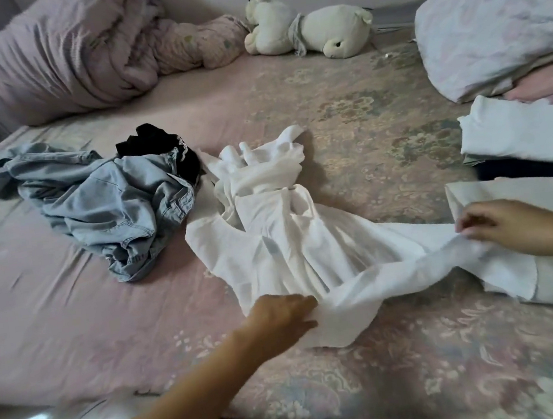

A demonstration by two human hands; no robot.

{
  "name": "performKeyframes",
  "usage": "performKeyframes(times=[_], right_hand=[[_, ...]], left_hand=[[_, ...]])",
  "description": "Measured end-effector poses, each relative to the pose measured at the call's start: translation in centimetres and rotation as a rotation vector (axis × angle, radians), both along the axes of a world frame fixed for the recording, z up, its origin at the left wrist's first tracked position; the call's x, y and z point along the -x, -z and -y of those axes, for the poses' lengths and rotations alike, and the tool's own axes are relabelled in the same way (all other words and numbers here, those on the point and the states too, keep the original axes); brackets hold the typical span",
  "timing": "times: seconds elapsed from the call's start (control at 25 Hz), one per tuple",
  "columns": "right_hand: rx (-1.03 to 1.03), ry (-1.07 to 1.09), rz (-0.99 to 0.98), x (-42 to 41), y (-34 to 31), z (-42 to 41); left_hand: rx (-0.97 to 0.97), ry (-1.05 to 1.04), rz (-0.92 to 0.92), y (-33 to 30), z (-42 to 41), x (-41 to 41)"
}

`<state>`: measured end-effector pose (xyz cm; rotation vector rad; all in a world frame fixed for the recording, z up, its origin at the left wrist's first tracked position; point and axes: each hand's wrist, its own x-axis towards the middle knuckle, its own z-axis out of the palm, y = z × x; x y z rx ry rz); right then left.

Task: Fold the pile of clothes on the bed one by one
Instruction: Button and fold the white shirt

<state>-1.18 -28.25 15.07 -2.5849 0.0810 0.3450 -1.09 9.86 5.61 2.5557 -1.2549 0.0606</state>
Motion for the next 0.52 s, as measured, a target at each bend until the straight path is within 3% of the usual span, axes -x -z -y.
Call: performKeyframes(times=[0.12, 0.28, 0.36, 0.44, 0.52], right_hand=[[-0.027, -0.164, 0.071, 0.3, 0.9, -7.1], [-0.234, -0.446, -0.140, 1.1, 1.2, -17.0], [-0.262, -0.378, -0.035, -0.2, -0.1, -17.4], [-0.247, -0.317, 0.050, -1.1, -2.5, -15.5], [-0.252, -0.363, -0.013, -0.7, -4.1, -12.8]], left_hand=[[0.048, -0.132, -0.139, -1.9, -1.8, -0.6], [0.323, -0.192, -0.278, -6.2, 0.7, 0.6], [0.401, -0.208, -0.321, -8.2, 1.3, -0.1], [0.257, -0.246, -0.439, -9.5, 0.7, -1.2], [-0.028, -0.258, -0.418, -9.1, -0.3, -1.8]])
